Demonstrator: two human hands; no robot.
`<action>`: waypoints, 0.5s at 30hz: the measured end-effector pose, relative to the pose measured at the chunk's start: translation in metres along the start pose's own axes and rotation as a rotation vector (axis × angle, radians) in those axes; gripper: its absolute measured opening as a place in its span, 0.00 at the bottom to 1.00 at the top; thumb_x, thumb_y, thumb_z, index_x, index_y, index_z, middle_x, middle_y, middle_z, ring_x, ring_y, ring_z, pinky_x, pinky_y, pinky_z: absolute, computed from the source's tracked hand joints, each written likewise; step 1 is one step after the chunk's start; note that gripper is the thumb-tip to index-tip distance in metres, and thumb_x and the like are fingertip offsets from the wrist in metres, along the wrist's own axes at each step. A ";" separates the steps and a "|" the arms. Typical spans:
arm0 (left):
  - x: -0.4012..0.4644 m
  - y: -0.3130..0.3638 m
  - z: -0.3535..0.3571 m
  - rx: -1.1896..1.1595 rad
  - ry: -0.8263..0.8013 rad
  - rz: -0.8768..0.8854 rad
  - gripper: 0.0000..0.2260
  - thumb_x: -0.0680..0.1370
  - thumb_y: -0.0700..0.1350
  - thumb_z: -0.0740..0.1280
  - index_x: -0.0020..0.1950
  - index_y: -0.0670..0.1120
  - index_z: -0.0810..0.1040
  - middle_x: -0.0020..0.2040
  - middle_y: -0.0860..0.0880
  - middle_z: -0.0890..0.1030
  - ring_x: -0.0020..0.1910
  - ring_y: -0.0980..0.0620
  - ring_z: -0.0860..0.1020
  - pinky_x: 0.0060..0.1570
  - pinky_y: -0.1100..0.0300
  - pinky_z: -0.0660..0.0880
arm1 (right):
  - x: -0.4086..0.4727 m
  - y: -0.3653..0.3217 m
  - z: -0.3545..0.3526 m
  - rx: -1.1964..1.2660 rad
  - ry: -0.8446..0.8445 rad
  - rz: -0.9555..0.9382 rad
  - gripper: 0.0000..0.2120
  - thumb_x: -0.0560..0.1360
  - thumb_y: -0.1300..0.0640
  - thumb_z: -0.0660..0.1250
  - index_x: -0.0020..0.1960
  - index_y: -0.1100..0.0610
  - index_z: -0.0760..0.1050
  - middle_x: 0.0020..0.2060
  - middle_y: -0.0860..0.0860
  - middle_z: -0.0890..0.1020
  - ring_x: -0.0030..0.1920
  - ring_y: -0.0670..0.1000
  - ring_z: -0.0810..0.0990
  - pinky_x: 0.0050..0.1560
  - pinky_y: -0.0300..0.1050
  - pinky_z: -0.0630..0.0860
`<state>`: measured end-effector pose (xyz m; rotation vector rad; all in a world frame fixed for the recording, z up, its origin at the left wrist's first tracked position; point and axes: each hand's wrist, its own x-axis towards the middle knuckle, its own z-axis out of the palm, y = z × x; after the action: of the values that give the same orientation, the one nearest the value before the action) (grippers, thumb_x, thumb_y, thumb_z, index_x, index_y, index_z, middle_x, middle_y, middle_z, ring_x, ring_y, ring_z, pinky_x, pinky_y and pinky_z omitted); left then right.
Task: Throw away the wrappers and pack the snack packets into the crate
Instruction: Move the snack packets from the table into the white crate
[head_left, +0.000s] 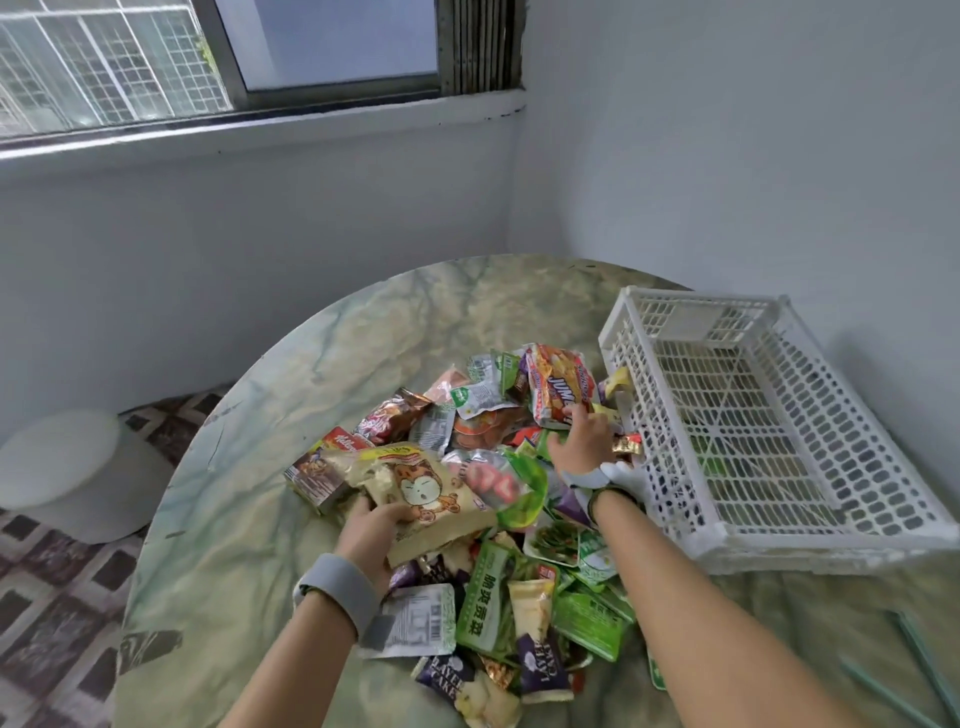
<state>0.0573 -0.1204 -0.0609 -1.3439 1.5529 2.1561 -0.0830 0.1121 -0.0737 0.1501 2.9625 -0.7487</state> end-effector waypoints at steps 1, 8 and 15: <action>0.000 0.007 -0.004 -0.005 -0.028 0.011 0.24 0.71 0.32 0.68 0.66 0.39 0.69 0.54 0.37 0.81 0.43 0.38 0.82 0.36 0.51 0.79 | 0.013 -0.005 0.008 -0.030 0.023 0.011 0.21 0.74 0.51 0.67 0.63 0.58 0.69 0.59 0.63 0.72 0.58 0.63 0.73 0.53 0.52 0.72; -0.014 0.017 -0.011 -0.069 -0.194 0.063 0.17 0.74 0.29 0.64 0.61 0.42 0.74 0.48 0.39 0.83 0.36 0.44 0.83 0.31 0.56 0.79 | 0.050 -0.009 0.041 -0.172 0.029 0.152 0.26 0.75 0.43 0.64 0.65 0.60 0.67 0.69 0.65 0.65 0.65 0.66 0.68 0.65 0.60 0.66; -0.043 0.034 0.016 -0.052 -0.175 0.213 0.18 0.75 0.30 0.64 0.63 0.44 0.73 0.48 0.42 0.82 0.39 0.45 0.80 0.33 0.56 0.75 | 0.040 0.003 -0.006 0.252 0.164 -0.011 0.12 0.77 0.57 0.59 0.41 0.64 0.73 0.43 0.57 0.75 0.42 0.58 0.73 0.39 0.48 0.67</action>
<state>0.0536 -0.1075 -0.0050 -1.0101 1.6460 2.3810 -0.1231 0.1201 -0.0741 0.2204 3.0087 -1.1627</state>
